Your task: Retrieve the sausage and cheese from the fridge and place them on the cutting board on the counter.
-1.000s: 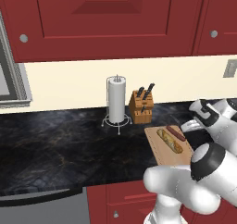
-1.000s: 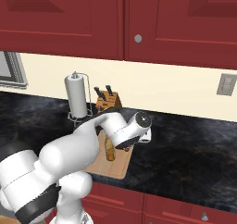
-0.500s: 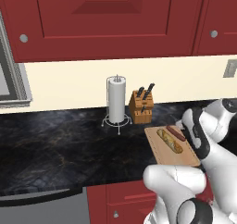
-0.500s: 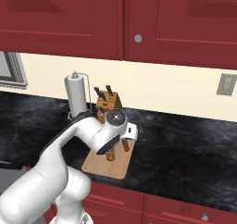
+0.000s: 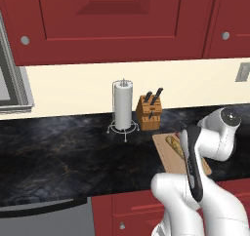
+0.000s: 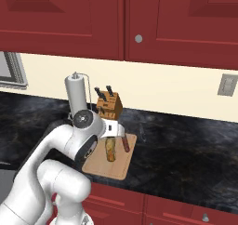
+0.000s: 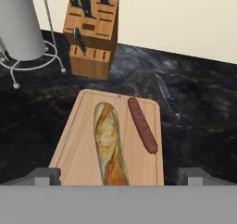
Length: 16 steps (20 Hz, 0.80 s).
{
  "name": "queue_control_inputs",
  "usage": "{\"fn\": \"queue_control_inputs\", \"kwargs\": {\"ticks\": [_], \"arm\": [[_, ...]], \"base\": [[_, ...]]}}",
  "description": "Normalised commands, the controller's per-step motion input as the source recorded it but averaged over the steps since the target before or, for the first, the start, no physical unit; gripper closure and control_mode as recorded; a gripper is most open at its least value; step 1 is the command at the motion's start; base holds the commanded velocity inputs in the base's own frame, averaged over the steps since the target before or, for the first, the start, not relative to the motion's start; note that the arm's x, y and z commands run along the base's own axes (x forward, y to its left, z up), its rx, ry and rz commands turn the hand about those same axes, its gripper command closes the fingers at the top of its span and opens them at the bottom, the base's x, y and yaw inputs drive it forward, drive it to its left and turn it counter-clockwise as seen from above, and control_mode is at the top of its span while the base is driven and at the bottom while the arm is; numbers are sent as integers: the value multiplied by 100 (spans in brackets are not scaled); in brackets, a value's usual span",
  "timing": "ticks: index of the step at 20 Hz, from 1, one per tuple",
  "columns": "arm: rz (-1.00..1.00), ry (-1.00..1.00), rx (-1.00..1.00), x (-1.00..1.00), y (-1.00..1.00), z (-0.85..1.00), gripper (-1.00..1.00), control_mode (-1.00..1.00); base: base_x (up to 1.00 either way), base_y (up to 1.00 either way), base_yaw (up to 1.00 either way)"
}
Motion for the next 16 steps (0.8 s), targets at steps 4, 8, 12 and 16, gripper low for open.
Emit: {"fn": "queue_control_inputs", "kwargs": {"ticks": [4,8,12,16], "arm": [[-10,6,5,-42,12,33,-100,-100],[-14,7,14,-43,6,37,-100,-100],[-14,2,19,-49,1,33,-100,-100],[-2,0,2,-9,0,3,-100,100]], "base": [[0,0,0],[0,0,0],[0,0,0],[-1,0,0]]}}
